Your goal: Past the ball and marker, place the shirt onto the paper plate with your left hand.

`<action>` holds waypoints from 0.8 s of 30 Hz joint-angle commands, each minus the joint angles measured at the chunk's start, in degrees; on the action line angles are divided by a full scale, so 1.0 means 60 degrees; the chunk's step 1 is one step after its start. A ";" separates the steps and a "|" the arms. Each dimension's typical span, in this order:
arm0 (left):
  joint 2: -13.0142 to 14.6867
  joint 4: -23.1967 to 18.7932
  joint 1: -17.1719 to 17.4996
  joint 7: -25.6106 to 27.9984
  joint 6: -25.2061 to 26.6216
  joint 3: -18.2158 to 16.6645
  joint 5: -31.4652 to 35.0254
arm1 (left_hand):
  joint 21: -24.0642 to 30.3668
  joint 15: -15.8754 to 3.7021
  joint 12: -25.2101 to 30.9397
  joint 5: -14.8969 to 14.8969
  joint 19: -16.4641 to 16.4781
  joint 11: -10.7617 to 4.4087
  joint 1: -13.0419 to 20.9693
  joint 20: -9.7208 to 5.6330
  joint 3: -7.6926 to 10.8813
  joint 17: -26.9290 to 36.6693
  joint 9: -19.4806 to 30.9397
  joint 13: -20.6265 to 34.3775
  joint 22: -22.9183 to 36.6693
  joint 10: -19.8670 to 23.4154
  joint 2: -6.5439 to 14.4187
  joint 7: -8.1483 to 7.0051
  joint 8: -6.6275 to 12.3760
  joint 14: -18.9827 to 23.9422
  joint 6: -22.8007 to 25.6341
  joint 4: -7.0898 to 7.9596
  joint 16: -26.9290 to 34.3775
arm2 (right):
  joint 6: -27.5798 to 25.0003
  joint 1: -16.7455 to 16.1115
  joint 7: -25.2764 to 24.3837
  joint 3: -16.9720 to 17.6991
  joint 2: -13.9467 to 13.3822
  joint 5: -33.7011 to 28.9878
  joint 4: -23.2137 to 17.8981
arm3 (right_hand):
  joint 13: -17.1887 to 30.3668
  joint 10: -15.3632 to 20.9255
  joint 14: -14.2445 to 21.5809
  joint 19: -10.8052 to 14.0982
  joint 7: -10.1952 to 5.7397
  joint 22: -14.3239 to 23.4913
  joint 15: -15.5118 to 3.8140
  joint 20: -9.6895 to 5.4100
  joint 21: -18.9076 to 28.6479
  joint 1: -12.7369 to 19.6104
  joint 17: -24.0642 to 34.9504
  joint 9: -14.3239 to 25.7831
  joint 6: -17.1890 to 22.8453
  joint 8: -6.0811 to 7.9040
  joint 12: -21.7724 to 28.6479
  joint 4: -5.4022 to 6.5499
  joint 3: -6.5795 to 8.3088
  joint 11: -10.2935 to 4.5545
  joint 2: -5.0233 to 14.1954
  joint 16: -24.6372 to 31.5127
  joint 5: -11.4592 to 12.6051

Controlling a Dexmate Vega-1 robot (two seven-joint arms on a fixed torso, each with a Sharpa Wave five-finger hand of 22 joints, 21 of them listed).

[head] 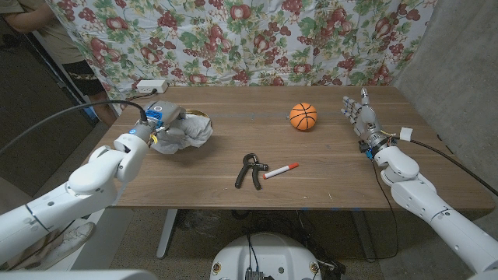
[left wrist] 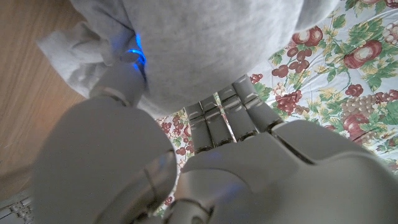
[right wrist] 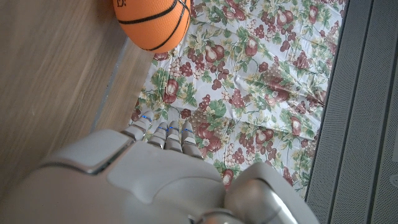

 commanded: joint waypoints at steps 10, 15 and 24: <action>0.0231 0.0355 -0.0756 0.0322 0.0479 0.0751 -0.0254 | 0.0170 -0.0974 -0.0046 0.0039 -0.0097 -0.0629 0.0298 -0.1261 0.1383 0.0081 0.1747 0.0012 -0.0116 0.0644 0.0354 -0.0494 0.0292 0.0178 0.0836 0.1290 -0.0065 | 0.0115 -0.0374 -0.0092 0.0192 -0.0087 0.0106 -0.0267 | 0.0030 0.0075 -0.0020 0.0008 0.0033 0.0017 -0.0022 -0.0003 -0.0045 0.0110 0.0033 0.0028 0.0098 0.0041 0.0081 0.0004 0.0009 0.0046 0.0190 0.0032 -0.0030; 0.0114 0.0528 -0.1070 0.0448 0.0488 0.0996 -0.0252 | 0.0237 -0.0981 -0.0013 0.0036 -0.0109 -0.0649 0.0345 -0.1265 0.1389 0.0119 0.1758 0.0091 -0.0170 0.0649 0.0364 -0.0478 0.0351 0.0204 0.0885 0.1283 -0.0073 | 0.0199 -0.0403 -0.0088 0.0194 -0.0022 0.0116 -0.0252 | 0.0030 0.0106 -0.0013 0.0010 0.0043 0.0017 -0.0019 0.0002 -0.0044 0.0110 0.0033 0.0028 0.0171 0.0066 0.0092 0.0003 0.0012 0.0059 0.0191 0.0034 -0.0032; -0.0500 0.1030 -0.1744 0.0729 0.0697 0.1539 -0.0282 | 0.0354 -0.0969 -0.0036 0.0028 -0.0140 -0.0660 0.0350 -0.1259 0.1377 0.0200 0.1723 0.0100 -0.0277 0.0662 0.0356 -0.0468 0.0377 0.0234 0.0853 0.1291 -0.0085 | 0.0262 -0.0425 -0.0157 0.0187 -0.0001 0.0013 -0.0142 | 0.0031 0.0271 -0.0005 0.0012 0.0033 0.0017 -0.0018 0.0009 -0.0043 0.0107 0.0033 0.0027 0.0219 0.0072 0.0151 0.0003 0.0015 0.0044 0.0192 0.0035 -0.0038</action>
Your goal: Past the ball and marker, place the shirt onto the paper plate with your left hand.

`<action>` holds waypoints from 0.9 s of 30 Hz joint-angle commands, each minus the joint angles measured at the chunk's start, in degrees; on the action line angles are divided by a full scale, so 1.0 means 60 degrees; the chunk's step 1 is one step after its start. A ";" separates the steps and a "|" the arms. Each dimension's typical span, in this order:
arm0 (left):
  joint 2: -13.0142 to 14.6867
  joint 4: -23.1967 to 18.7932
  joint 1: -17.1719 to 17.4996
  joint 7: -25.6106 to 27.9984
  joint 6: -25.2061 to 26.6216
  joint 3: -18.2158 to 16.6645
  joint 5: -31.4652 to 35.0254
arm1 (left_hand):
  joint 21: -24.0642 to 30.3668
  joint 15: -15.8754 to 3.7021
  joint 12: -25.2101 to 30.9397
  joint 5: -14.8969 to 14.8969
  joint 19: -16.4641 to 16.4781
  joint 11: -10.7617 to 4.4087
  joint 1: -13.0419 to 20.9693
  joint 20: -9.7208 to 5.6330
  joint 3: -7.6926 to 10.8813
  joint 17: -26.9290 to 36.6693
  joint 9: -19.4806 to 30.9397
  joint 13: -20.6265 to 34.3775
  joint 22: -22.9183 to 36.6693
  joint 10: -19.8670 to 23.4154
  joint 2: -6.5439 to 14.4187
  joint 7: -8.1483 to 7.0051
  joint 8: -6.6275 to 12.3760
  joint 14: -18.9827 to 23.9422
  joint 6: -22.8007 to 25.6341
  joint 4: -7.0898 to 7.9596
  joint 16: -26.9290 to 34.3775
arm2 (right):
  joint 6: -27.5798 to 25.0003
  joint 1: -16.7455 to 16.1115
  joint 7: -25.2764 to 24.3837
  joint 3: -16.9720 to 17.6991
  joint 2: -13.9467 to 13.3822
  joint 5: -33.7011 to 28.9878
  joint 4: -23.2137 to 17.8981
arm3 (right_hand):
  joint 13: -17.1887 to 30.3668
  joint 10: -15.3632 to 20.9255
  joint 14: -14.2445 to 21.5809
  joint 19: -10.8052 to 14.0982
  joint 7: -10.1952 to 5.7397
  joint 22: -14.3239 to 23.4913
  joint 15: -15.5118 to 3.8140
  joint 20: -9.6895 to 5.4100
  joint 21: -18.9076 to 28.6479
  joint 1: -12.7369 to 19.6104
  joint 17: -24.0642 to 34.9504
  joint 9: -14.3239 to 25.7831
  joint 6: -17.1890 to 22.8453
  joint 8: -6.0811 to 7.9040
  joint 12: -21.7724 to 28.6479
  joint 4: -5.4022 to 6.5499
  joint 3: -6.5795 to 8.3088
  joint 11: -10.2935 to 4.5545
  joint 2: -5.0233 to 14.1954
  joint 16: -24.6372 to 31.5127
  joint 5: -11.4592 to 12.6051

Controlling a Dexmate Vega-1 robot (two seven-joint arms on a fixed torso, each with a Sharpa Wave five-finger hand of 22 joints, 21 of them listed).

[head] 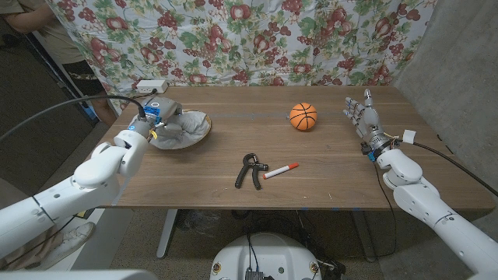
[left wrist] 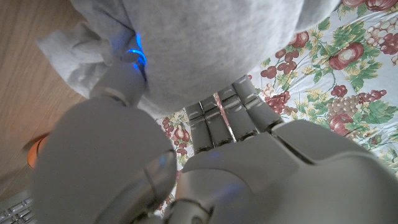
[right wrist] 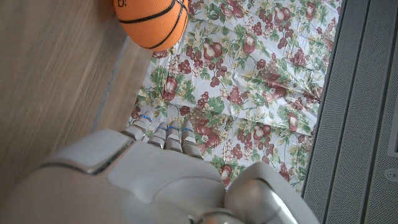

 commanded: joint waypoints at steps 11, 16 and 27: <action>-0.0905 0.0855 -0.1187 0.0658 0.0398 0.1090 -0.0231 | 0.0183 -0.0969 -0.0018 0.0076 -0.0095 -0.0672 0.0325 -0.1275 0.1336 0.0131 0.1745 0.0055 -0.0106 0.0637 0.0349 -0.0493 0.0429 0.0240 0.0831 0.1322 -0.0028 | 0.0154 -0.0031 -0.0040 0.0008 0.0113 -0.0047 0.0129 | 0.0031 0.0103 -0.0001 0.0009 0.0009 0.0018 -0.0016 0.0011 -0.0044 0.0107 0.0033 0.0026 0.0108 0.0026 0.0074 0.0001 0.0020 -0.0034 0.0193 0.0034 -0.0042; -0.1271 0.0966 -0.1241 0.0970 0.0739 0.1224 -0.0340 | 0.0220 -0.0963 -0.0017 0.0079 -0.0112 -0.0661 0.0321 -0.1275 0.1343 0.0151 0.1744 0.0070 -0.0146 0.0644 0.0354 -0.0487 0.0450 0.0235 0.0837 0.1326 -0.0045 | 0.0074 -0.0022 -0.0060 -0.0008 0.0146 0.0006 0.0144 | 0.0031 0.0105 -0.0005 0.0009 0.0009 0.0018 -0.0017 0.0010 -0.0044 0.0107 0.0033 0.0026 0.0113 0.0024 0.0071 0.0001 0.0022 -0.0024 0.0194 0.0031 -0.0044; -0.1227 0.1039 -0.1444 0.0800 0.1000 0.1526 -0.0524 | 0.0332 -0.0949 -0.0001 0.0088 -0.0127 -0.0539 0.0252 -0.1268 0.1399 0.0239 0.1756 0.0015 -0.0243 0.0829 0.0309 -0.0459 0.0530 0.0314 0.1004 0.1308 -0.0014 | 0.0101 0.0072 0.0023 -0.0061 0.0174 -0.0019 0.0304 | 0.0031 0.0111 -0.0004 0.0008 0.0007 0.0018 -0.0016 0.0011 -0.0044 0.0106 0.0033 0.0026 0.0119 0.0017 0.0067 -0.0001 0.0025 -0.0026 0.0192 0.0031 -0.0048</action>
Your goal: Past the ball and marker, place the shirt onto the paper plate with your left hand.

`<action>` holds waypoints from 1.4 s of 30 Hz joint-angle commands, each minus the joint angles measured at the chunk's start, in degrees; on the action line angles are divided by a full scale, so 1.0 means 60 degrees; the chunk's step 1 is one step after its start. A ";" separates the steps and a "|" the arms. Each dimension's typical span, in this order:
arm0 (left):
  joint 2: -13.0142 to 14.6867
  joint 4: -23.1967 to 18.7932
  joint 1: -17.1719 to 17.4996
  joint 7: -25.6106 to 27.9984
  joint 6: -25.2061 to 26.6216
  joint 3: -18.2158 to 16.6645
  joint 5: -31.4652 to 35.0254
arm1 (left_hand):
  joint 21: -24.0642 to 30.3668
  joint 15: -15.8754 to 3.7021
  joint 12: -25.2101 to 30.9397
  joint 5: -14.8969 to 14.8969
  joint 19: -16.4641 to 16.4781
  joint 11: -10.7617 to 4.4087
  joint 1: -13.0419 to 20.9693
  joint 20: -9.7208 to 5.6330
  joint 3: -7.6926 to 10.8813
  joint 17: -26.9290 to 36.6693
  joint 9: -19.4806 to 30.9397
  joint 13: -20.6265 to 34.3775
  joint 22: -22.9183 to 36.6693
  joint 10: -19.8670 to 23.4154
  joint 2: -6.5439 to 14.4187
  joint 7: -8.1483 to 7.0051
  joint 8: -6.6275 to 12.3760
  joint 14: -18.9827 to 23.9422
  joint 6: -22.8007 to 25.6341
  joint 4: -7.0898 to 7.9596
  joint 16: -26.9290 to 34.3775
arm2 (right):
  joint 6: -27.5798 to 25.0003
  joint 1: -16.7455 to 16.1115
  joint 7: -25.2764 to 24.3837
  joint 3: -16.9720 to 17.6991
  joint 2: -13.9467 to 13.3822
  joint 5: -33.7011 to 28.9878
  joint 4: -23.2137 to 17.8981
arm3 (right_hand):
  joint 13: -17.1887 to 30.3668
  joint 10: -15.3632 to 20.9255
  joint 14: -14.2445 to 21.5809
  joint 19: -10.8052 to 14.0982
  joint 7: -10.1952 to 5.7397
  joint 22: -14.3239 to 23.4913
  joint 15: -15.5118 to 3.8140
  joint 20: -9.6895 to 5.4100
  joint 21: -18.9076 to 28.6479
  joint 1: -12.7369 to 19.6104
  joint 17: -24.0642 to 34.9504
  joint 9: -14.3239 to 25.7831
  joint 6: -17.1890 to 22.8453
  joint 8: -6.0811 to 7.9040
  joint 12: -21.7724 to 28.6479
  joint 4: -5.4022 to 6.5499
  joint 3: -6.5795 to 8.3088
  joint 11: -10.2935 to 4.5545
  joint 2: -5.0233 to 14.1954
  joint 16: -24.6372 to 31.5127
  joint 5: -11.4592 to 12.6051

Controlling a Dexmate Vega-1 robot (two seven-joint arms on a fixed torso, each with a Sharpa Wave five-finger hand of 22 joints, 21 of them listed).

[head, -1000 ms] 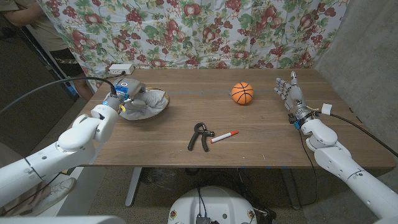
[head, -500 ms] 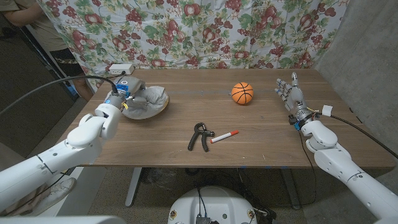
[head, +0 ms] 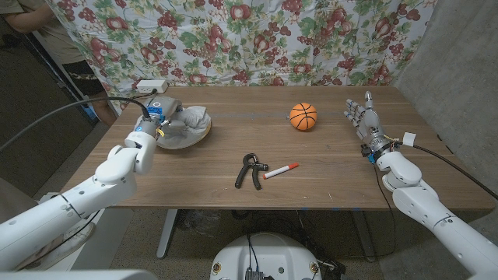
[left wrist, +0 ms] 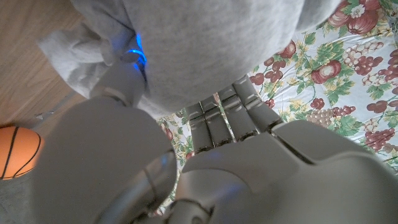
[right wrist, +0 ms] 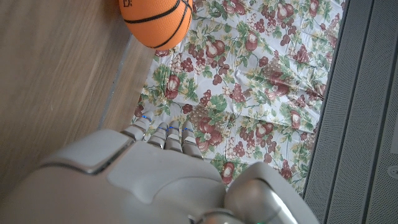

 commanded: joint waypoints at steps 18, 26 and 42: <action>0.0158 0.0375 -0.0859 -0.0395 0.0313 0.0607 -0.0258 | 0.0253 -0.0947 0.0113 0.0062 -0.0028 -0.0548 0.0103 -0.1284 0.1548 0.0210 0.1561 -0.0008 -0.0168 0.0918 0.0305 -0.0324 0.0453 0.0379 0.1263 0.1308 0.0091 | -0.0072 0.0187 0.0122 -0.0092 0.0056 0.0038 0.0310 | 0.0032 0.0116 -0.0003 0.0017 0.0013 0.0018 -0.0011 0.0014 -0.0041 0.0106 0.0033 0.0026 0.0122 0.0005 0.0059 -0.0003 0.0033 -0.0030 0.0194 0.0028 0.0008; 0.0140 0.0552 -0.1008 -0.0419 0.0301 0.0681 -0.0357 | 0.0307 -0.0957 0.0100 0.0064 -0.0029 -0.0538 0.0036 -0.1288 0.1614 0.0273 0.1481 -0.0035 -0.0231 0.0940 0.0291 -0.0332 0.0386 0.0377 0.1321 0.1292 0.0108 | -0.0094 0.0225 0.0159 -0.0111 0.0025 0.0022 0.0303 | 0.0033 0.0115 -0.0001 0.0017 -0.0001 0.0018 -0.0012 0.0015 -0.0041 0.0106 0.0033 0.0026 0.0120 0.0000 0.0054 -0.0004 0.0036 -0.0026 0.0194 0.0029 0.0006; 0.0107 0.1029 -0.1413 -0.0390 0.0206 0.0810 -0.0559 | 0.0419 -0.0967 0.0085 0.0066 -0.0041 -0.0535 -0.0110 -0.1312 0.1670 0.0407 0.1524 -0.0007 -0.0357 0.0885 0.0295 -0.0308 0.0374 0.0352 0.1404 0.1292 0.0140 | -0.0133 0.0187 0.0076 -0.0082 0.0032 0.0062 0.0229 | 0.0033 0.0119 -0.0002 0.0014 0.0006 0.0018 -0.0026 0.0012 -0.0043 0.0106 0.0033 0.0027 0.0120 -0.0006 0.0049 -0.0006 0.0040 -0.0038 0.0190 0.0027 0.0002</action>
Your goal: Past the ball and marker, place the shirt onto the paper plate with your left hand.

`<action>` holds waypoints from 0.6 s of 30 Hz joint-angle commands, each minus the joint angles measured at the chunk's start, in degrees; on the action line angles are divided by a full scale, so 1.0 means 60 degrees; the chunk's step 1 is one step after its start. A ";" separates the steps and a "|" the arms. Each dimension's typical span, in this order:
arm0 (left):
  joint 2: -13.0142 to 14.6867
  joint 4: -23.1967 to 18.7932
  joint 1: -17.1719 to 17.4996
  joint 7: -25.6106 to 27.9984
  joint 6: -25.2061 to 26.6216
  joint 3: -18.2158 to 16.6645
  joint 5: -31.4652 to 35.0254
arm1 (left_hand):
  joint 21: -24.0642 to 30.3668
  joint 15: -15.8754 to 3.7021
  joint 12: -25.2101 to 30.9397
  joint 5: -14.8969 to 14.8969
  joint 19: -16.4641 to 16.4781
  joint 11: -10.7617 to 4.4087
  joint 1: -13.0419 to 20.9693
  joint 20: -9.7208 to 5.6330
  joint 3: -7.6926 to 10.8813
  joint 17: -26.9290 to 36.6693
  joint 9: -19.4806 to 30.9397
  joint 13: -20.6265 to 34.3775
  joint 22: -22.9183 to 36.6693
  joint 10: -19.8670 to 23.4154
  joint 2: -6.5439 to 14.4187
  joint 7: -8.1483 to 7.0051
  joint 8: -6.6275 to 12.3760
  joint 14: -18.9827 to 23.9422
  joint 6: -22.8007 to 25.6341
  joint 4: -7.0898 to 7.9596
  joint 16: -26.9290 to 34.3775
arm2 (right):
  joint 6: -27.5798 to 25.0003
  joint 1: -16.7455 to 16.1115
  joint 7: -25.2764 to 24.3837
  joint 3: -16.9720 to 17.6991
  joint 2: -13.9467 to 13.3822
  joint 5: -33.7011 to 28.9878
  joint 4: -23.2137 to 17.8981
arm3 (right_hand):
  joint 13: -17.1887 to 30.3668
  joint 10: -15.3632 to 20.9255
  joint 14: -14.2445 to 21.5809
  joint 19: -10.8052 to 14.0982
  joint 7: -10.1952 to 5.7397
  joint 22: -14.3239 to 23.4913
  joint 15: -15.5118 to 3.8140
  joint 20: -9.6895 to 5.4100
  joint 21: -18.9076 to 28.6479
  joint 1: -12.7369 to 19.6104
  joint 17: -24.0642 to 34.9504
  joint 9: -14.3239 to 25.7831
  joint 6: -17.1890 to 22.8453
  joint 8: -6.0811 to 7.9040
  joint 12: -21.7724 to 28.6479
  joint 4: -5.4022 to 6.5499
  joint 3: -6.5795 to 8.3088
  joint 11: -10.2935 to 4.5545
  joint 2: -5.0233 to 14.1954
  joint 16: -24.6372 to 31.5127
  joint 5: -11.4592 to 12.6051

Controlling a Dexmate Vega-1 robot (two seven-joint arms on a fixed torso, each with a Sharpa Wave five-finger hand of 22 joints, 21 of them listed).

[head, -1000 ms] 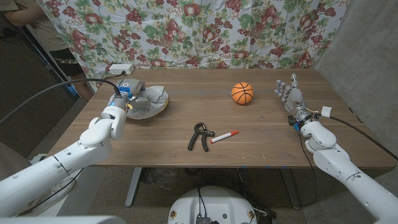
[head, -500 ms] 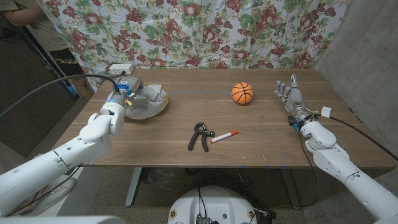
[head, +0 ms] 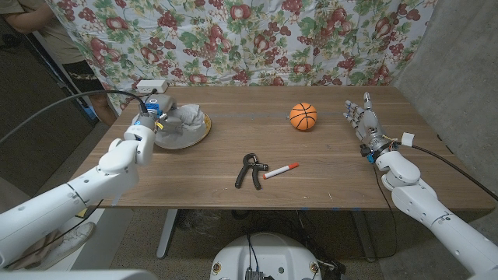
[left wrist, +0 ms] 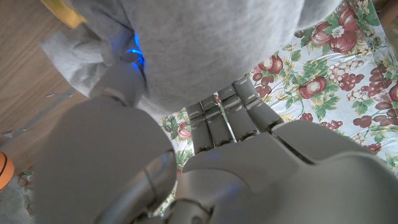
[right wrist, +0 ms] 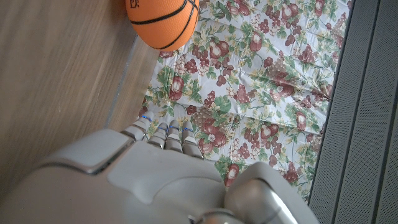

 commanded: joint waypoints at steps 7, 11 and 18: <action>-0.0108 0.0582 -0.0535 -0.0025 -0.0104 0.0249 -0.0150 | 0.0098 -0.0945 0.0007 0.0076 -0.0057 -0.0695 -0.0095 -0.1326 0.1678 0.0091 0.1547 -0.0001 -0.0057 0.0720 0.0276 -0.0382 0.0279 0.0227 0.1321 0.1330 0.0023 | -0.0038 -0.0021 -0.0057 0.0022 -0.0021 0.0019 -0.0060 | 0.0010 0.0061 0.0001 0.0014 -0.0004 0.0018 -0.0022 0.0006 -0.0043 0.0104 0.0033 0.0027 0.0110 -0.0005 0.0044 -0.0007 0.0042 0.0022 0.0190 0.0028 -0.0001; -0.0099 0.0668 -0.0634 -0.0048 -0.0173 0.0320 -0.0164 | 0.0106 -0.0949 0.0008 0.0079 -0.0074 -0.0718 -0.0105 -0.1323 0.1706 0.0100 0.1559 -0.0003 -0.0089 0.0721 0.0275 -0.0388 0.0279 0.0224 0.1335 0.1328 0.0015 | -0.0041 -0.0020 -0.0057 0.0021 -0.0030 0.0010 -0.0057 | 0.0010 0.0065 0.0004 0.0011 -0.0001 0.0018 -0.0026 0.0010 -0.0044 0.0104 0.0033 0.0027 0.0110 -0.0006 0.0044 -0.0007 0.0042 0.0031 0.0190 0.0029 -0.0003; -0.0168 0.0922 -0.0904 -0.0248 -0.0222 0.0426 -0.0263 | 0.0139 -0.0961 -0.0004 0.0080 -0.0093 -0.0720 -0.0087 -0.1325 0.1763 0.0121 0.1585 -0.0046 -0.0148 0.0739 0.0290 -0.0344 0.0278 0.0229 0.1353 0.1319 0.0004 | -0.0041 -0.0044 -0.0076 0.0026 -0.0045 -0.0007 -0.0057 | 0.0010 0.0069 -0.0002 0.0010 -0.0006 0.0018 -0.0028 0.0011 -0.0044 0.0104 0.0033 0.0027 0.0117 -0.0005 0.0043 -0.0007 0.0046 0.0043 0.0191 0.0026 -0.0005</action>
